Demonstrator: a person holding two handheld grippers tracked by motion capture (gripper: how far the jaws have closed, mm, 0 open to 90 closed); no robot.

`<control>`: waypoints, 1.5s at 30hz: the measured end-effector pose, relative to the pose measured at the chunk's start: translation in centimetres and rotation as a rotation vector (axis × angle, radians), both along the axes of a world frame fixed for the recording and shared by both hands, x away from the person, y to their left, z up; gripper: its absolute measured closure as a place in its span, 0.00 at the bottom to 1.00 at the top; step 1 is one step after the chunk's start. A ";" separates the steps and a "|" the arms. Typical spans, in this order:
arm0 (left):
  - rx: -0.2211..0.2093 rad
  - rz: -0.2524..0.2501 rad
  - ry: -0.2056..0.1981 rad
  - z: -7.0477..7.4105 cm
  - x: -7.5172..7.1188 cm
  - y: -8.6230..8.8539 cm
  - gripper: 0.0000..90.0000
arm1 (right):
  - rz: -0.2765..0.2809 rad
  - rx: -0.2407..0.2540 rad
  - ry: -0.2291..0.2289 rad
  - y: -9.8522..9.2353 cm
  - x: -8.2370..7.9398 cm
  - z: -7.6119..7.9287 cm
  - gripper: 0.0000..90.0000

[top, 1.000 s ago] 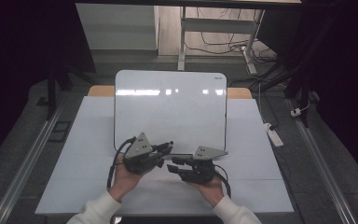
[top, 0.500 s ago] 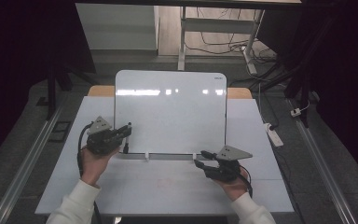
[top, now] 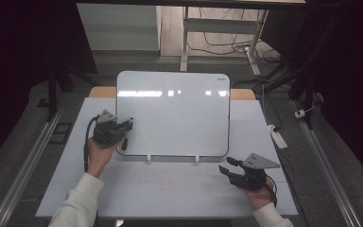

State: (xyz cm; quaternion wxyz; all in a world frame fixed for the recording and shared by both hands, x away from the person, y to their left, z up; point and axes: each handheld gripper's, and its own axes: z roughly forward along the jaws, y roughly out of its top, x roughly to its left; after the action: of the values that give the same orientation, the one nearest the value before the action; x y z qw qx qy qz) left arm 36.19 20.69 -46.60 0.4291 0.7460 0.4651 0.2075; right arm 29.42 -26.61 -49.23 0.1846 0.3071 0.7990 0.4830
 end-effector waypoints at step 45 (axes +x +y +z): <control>-0.018 -0.221 0.072 -2.6 -10.7 2.0 0.22 | -0.059 -0.039 -0.115 -2.2 -0.2 -0.1 0.40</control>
State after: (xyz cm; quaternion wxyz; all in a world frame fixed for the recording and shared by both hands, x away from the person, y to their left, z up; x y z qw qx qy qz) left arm 25.45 22.67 -49.21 0.4390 0.7958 0.3968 0.1281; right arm 29.21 -28.76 -49.30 0.2504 0.2986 0.7870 0.4783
